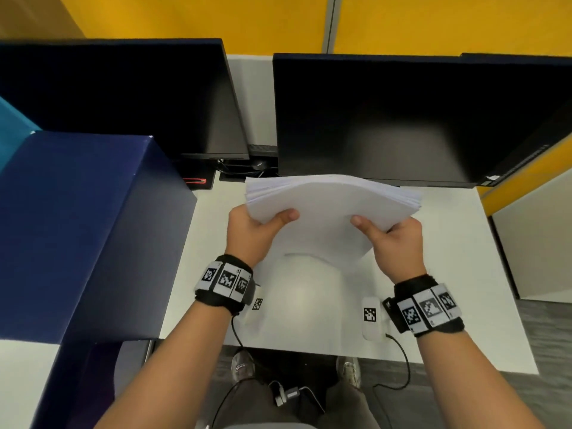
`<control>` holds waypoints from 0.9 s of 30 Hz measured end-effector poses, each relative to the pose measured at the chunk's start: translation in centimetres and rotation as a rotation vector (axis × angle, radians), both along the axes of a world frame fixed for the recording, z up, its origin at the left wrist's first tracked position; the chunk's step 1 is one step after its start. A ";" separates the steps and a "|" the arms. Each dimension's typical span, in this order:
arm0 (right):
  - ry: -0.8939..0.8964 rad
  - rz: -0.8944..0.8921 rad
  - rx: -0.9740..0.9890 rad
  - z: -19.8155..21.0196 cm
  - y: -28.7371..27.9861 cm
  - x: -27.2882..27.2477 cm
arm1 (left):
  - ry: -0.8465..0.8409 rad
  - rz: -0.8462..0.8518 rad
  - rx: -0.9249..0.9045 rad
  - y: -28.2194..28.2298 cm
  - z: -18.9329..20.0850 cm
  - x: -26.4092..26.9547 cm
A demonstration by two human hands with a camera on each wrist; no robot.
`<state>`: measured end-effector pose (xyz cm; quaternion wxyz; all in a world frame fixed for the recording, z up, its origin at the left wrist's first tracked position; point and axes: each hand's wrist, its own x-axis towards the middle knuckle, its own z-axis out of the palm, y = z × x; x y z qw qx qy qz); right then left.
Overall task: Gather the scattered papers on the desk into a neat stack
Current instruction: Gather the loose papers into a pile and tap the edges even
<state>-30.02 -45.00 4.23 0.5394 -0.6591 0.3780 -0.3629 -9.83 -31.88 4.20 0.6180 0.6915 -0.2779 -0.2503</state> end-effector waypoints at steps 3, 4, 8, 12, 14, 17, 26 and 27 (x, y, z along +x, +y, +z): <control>0.071 0.048 0.063 -1.2 0.1 -0.1 | 0.039 -0.043 0.080 0.2 -1.6 -0.1; 0.099 0.053 0.077 -1.5 0.1 0.0 | 0.058 -0.035 0.108 0.2 -1.9 -0.2; 0.049 0.019 0.043 -0.4 0.2 0.1 | 0.025 -0.022 0.064 0.2 -0.7 -0.2; 0.033 0.045 -0.005 -0.2 -0.1 -0.3 | -0.001 -0.015 0.042 0.2 -0.7 -0.3; 0.081 0.023 0.056 -1.2 0.0 -0.4 | 0.006 -0.006 0.104 0.2 -1.6 -0.8; 0.052 -0.014 0.083 -1.3 0.2 -0.7 | 0.006 0.042 0.034 0.3 -0.8 -1.3; -0.109 -0.249 0.009 3.7 0.2 2.0 | 0.008 0.315 -0.133 -2.1 4.0 -3.1; -0.089 -0.267 0.008 3.6 0.1 2.1 | 0.000 0.317 -0.127 -2.1 3.9 -3.0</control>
